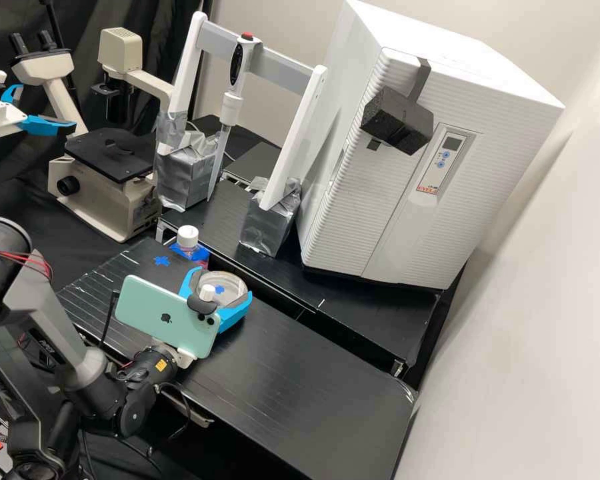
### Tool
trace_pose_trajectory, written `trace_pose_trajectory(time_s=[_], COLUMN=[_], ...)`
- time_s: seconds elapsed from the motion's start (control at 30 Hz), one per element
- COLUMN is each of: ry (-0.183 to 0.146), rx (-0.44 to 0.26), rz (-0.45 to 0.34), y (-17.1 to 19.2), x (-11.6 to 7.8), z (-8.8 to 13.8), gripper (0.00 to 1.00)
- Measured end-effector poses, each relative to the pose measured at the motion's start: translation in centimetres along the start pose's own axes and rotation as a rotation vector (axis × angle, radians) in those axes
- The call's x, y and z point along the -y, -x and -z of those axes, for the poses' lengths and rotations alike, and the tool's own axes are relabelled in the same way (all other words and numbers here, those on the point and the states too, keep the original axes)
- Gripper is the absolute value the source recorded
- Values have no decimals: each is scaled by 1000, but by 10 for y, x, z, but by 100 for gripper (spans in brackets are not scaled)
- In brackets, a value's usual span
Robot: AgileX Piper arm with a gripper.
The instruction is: Close the lid
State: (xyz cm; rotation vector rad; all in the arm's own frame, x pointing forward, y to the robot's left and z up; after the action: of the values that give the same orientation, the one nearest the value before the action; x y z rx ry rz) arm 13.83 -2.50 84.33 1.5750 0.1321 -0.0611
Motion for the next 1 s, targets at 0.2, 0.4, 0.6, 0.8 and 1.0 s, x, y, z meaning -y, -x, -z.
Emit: trace_pose_trajectory(time_s=[0.2, 0.4, 0.6, 0.8, 1.0], ry=[-3, 14, 36, 49, 120], rx=[13, 20, 29, 49, 26], rz=[-31, -46, -62, -75, -98], y=[0, 1, 4, 8, 10], x=[-3, -5, -7, -8, -9], z=[-2, -1, 3, 9, 21], gripper=[100, 100, 100, 100, 100])
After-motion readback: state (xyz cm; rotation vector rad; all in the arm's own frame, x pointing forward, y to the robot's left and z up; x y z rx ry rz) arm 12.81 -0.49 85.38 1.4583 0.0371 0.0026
